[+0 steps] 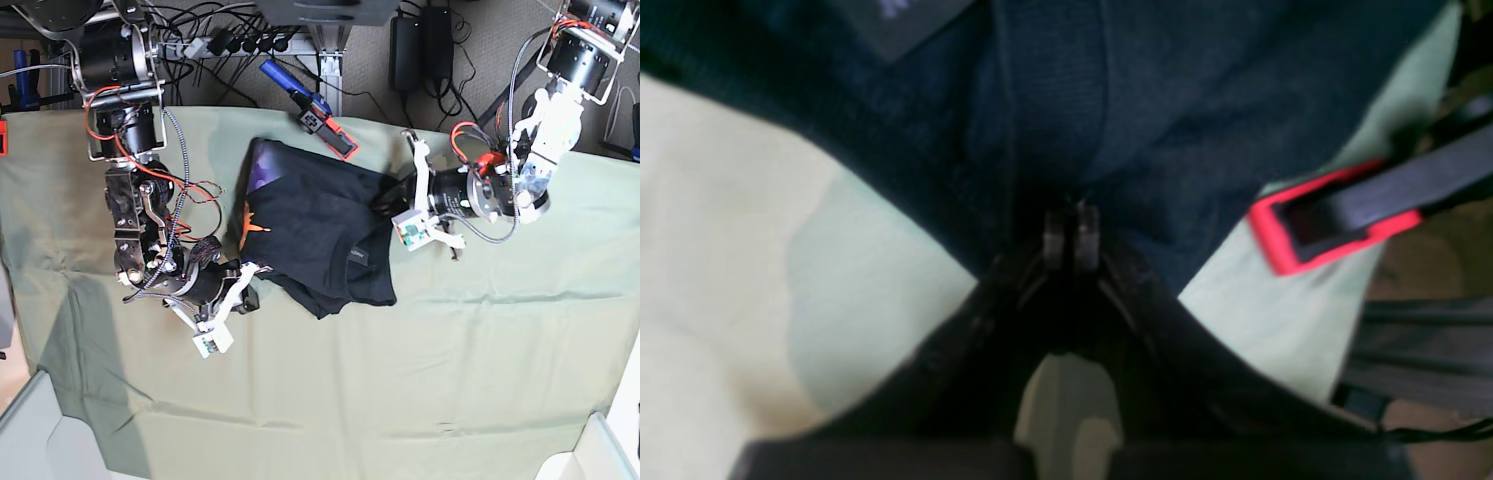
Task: Fold the T-shirt properly
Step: 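Grasp the folded shirt's sides with both grippers, then rotate the folded shirt with both grippers so the print faces up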
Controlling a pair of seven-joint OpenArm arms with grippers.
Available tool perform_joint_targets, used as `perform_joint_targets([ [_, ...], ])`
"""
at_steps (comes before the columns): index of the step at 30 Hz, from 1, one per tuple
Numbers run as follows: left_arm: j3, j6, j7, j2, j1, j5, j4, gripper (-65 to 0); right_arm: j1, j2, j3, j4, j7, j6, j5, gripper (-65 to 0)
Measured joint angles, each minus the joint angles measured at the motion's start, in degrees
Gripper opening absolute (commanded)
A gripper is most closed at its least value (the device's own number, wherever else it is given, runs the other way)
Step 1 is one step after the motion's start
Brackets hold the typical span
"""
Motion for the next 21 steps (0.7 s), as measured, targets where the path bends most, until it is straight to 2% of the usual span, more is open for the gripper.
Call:
perform_joint_targets([
  [8,0.0,0.1,0.4,-0.2,-3.1,1.1,-1.8,-65.0,0.0,0.0,0.0,0.0,-3.7,0.0,3.2,-65.0],
  [12,0.0,0.1,-2.0,-0.2,-6.0,0.8,-6.4,-65.0,0.0,0.0,0.0,-0.1,-6.3,0.0,5.9,-65.0],
  [21,0.0,0.0,-7.1,-0.2,-13.2,0.5,-17.6,-65.0,-3.0,0.0,0.0,0.5,-5.1,0.0,8.0,-65.0],
])
